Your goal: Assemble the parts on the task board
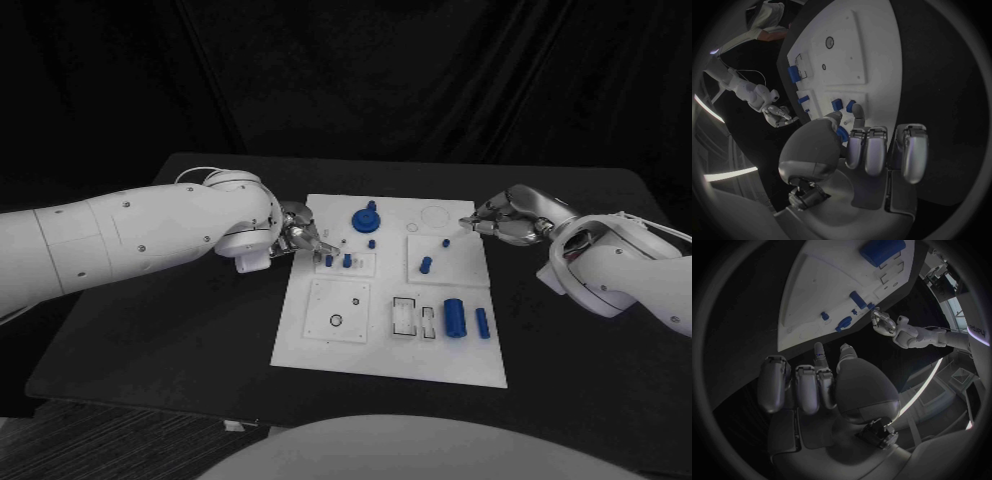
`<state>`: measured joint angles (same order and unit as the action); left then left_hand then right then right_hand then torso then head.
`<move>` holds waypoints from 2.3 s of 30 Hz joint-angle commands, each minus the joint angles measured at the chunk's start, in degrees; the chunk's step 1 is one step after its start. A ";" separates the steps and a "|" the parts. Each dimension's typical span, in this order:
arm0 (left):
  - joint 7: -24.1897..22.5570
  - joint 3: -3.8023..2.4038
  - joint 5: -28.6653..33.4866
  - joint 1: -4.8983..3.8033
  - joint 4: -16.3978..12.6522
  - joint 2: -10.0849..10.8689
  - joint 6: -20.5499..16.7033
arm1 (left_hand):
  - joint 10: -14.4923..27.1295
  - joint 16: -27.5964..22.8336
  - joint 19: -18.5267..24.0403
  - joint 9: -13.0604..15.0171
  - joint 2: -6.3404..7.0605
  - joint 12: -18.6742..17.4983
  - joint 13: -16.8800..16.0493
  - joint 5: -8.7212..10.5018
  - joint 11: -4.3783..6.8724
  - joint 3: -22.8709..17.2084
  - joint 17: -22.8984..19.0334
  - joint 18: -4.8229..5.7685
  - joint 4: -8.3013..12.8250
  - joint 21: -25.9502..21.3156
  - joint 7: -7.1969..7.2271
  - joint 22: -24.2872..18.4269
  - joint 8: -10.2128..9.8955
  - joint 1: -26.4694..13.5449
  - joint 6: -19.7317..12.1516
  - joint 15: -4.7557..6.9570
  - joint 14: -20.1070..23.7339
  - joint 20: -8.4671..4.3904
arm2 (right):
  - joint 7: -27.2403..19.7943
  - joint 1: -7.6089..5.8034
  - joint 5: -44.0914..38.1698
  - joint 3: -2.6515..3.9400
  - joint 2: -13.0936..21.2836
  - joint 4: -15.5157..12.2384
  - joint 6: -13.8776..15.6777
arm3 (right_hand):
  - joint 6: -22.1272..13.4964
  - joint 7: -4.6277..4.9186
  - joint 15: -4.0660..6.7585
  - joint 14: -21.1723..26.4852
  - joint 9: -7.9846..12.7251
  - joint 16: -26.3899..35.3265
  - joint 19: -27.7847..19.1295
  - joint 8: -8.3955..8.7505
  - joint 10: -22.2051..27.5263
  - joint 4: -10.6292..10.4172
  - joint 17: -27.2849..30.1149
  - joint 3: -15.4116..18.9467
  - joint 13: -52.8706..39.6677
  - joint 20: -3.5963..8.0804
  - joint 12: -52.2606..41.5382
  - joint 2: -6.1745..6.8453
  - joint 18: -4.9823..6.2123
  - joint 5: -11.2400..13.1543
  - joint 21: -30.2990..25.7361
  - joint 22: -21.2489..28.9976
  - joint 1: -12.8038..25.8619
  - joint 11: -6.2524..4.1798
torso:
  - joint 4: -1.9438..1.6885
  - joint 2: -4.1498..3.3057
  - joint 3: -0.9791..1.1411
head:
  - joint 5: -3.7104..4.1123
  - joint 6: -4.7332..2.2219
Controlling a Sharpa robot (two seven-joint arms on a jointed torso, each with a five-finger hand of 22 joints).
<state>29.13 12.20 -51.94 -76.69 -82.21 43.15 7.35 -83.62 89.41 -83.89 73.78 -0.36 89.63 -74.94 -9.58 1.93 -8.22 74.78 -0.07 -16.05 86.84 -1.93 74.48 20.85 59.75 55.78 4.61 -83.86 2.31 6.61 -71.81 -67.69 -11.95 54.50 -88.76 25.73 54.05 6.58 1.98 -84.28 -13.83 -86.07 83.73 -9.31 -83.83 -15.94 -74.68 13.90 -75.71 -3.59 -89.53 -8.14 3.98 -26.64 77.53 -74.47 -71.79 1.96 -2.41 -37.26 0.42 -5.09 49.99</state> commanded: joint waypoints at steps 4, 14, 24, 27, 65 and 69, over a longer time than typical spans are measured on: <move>-8.27 -0.06 -1.63 -0.41 -3.25 3.27 -14.57 | -6.38 0.59 -4.71 2.70 0.65 0.37 -15.06 3.99 0.36 6.39 15.22 -0.64 -0.71 0.28 0.36 14.59 3.27 -3.02 -1.38 0.50 -6.14 -0.92 | 1.05 0.14 -0.12 0.03 0.37 -0.25 -0.07 | -0.03 -0.02 0.12 -4.03 0.67 0.52 1.31 0.70 -6.17 0.73 -7.30 -0.28 -14.29 -0.38 -0.47 -0.69 -0.71 -1.74 -0.77 -11.14 -1.85 0.06 | -0.02 0.02 -0.01 | 0.19 0.01; -34.48 -0.04 -10.30 -0.98 -2.77 5.15 -32.72 | -6.38 0.59 -4.05 2.26 -0.20 0.37 -15.06 -9.67 -1.38 6.85 15.22 -0.78 0.78 -0.29 -1.52 14.39 4.82 13.70 -11.14 -1.44 -6.14 0.22 | 0.94 0.13 -0.12 0.03 0.84 -0.66 0.31 | -0.05 -0.01 0.12 -4.02 0.68 0.54 1.30 0.72 -6.17 0.76 -7.26 -0.29 -14.29 -0.38 -0.47 -0.65 -0.71 -1.91 -0.80 -11.13 -1.95 0.06 | 0.00 0.05 -0.01 | 0.38 0.01; -39.95 -0.02 -34.18 -0.26 1.87 0.74 -31.85 | 45.09 -3.83 -0.59 -29.13 8.60 -66.98 32.63 -0.14 -5.96 -2.45 9.01 -2.22 1.63 -5.37 0.07 12.43 -13.79 30.19 -19.40 -3.62 -2.62 2.98 | -0.08 0.15 -0.12 0.03 1.45 -1.70 1.33 | -0.05 0.00 0.12 -4.05 0.69 0.47 1.32 0.72 -6.17 0.74 -7.39 -0.28 -14.29 -0.38 -0.47 -0.62 -0.72 -1.97 -0.74 -11.15 -1.96 0.07 | -0.03 0.08 0.05 | 0.64 0.01; -39.51 -0.02 -37.79 -0.13 2.91 -0.71 -31.43 | 45.03 -5.44 -0.90 -37.00 9.22 -69.11 39.02 -1.35 -5.04 -1.92 6.74 -2.21 2.80 -5.45 2.49 12.44 -16.89 30.44 -16.48 -2.76 -1.91 2.17 | -0.19 0.16 -0.12 0.03 1.53 -1.87 1.42 | -0.05 0.00 0.12 -4.05 0.69 0.47 1.32 0.72 -6.17 0.74 -7.39 -0.28 -14.29 -0.38 -0.47 -0.62 -0.72 -1.97 -0.74 -11.15 -1.96 0.07 | -0.05 0.07 0.04 | 0.77 0.01; -39.92 -0.05 -53.08 2.12 10.12 -10.17 -25.41 | 35.71 -6.60 -0.30 -51.49 9.29 -69.60 52.80 0.36 -2.57 -5.10 3.64 -2.62 4.16 -8.13 1.08 11.90 -17.10 25.99 -2.39 -0.85 -1.60 0.40 | -0.22 0.19 -0.12 0.03 1.54 -2.63 1.64 | 0.18 -0.03 0.12 -4.14 0.67 0.25 1.42 0.62 -6.17 0.40 -7.77 -0.18 -14.29 -0.38 -0.47 -0.65 -0.78 -2.06 -0.52 -11.23 -1.77 0.06 | 0.01 -0.10 -0.04 | 1.06 0.01; -39.69 -0.05 -53.08 2.57 10.05 -10.30 -25.05 | 34.36 -6.28 -0.24 -52.14 9.24 -68.97 52.66 0.84 -2.88 -5.21 4.01 -2.63 4.15 -8.31 1.18 11.89 -17.19 25.65 -2.61 -1.07 -1.72 0.52 | -0.20 0.19 -0.12 0.03 1.56 -2.57 1.62 | 0.18 -0.03 0.12 -4.14 0.67 0.25 1.42 0.62 -6.17 0.40 -7.77 -0.18 -14.29 -0.38 -0.47 -0.65 -0.78 -2.06 -0.52 -11.23 -1.77 0.06 | 0.00 -0.04 -0.01 | 1.15 0.01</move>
<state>-10.00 12.21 -104.60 -74.25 -72.05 33.00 -18.85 -49.36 83.37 -84.77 22.32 8.66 21.00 -22.83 -9.49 -1.06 -11.58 74.78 -2.16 -11.78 79.29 -0.91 74.48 4.26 86.55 53.34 2.98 -83.46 3.07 6.33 -71.76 -67.69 -11.95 55.99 -91.22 26.45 54.05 6.58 1.98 -84.29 -13.82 -86.07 83.73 -9.31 -83.83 -15.40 -74.68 13.35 -75.71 -3.59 -89.53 -8.14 3.97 -27.95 77.52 -74.47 -71.79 1.96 -2.40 -37.34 0.37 -3.99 49.99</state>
